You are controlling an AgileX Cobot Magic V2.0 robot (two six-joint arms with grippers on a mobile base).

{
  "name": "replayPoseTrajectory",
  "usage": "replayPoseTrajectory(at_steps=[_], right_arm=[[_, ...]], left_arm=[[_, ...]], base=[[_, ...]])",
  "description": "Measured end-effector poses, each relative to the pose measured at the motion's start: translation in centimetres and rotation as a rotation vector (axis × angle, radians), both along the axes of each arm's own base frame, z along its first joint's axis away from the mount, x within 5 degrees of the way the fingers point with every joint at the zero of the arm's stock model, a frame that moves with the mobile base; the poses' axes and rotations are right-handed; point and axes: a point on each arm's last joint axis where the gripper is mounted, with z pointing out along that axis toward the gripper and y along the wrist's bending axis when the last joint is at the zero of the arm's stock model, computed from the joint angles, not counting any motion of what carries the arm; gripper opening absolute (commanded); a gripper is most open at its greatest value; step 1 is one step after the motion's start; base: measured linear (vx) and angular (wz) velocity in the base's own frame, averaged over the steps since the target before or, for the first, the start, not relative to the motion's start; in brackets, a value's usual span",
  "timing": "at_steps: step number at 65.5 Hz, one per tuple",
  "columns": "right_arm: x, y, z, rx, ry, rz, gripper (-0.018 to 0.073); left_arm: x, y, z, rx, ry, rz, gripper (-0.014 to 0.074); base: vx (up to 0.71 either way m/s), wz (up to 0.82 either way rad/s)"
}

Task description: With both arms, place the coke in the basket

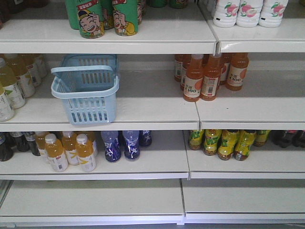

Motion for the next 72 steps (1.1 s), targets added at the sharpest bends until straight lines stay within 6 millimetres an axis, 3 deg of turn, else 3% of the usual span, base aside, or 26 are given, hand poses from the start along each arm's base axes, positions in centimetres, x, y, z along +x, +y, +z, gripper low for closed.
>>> replayPoseTrajectory(at_steps=[72], right_arm=[[0.00, 0.00, 0.00, 0.000, 0.000, 0.000, -0.0009]], left_arm=[[0.00, 0.00, 0.00, 0.000, 0.000, 0.000, -0.0007]], base=[[0.00, 0.00]])
